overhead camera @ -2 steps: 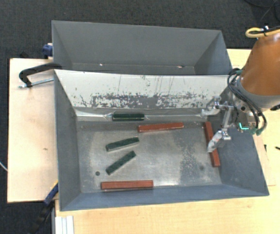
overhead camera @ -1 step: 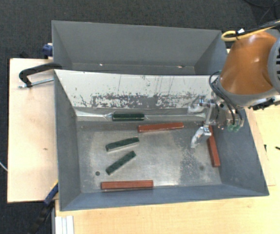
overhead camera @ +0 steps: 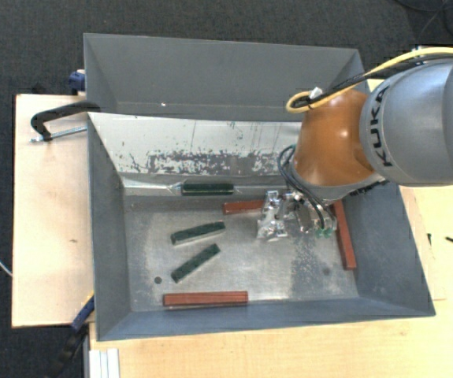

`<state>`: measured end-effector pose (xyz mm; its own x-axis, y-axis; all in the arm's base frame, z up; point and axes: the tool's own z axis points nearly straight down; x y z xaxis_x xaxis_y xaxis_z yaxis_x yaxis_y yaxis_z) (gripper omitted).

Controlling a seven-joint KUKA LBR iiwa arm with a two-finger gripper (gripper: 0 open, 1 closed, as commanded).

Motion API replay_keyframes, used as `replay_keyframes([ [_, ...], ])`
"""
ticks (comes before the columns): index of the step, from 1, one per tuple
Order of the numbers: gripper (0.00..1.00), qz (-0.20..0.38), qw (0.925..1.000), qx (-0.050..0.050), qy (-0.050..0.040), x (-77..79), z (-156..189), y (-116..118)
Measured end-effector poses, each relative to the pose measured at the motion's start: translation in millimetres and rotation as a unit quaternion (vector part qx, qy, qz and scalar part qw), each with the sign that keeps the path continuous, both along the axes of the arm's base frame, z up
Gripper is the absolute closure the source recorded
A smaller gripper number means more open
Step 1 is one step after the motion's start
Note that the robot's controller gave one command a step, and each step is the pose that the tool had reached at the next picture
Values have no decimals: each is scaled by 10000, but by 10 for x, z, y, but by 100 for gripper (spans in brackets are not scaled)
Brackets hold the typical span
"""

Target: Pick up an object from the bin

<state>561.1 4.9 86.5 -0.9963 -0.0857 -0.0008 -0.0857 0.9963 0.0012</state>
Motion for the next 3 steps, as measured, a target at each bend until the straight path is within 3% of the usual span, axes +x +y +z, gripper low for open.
replay_keyframes([
  [1,0,1,10000,-2,0,0,0,0],
  [2,0,1,10000,-2,0,0,0,0],
  [3,100,491,9988,6,-33,277,-32,833],
])
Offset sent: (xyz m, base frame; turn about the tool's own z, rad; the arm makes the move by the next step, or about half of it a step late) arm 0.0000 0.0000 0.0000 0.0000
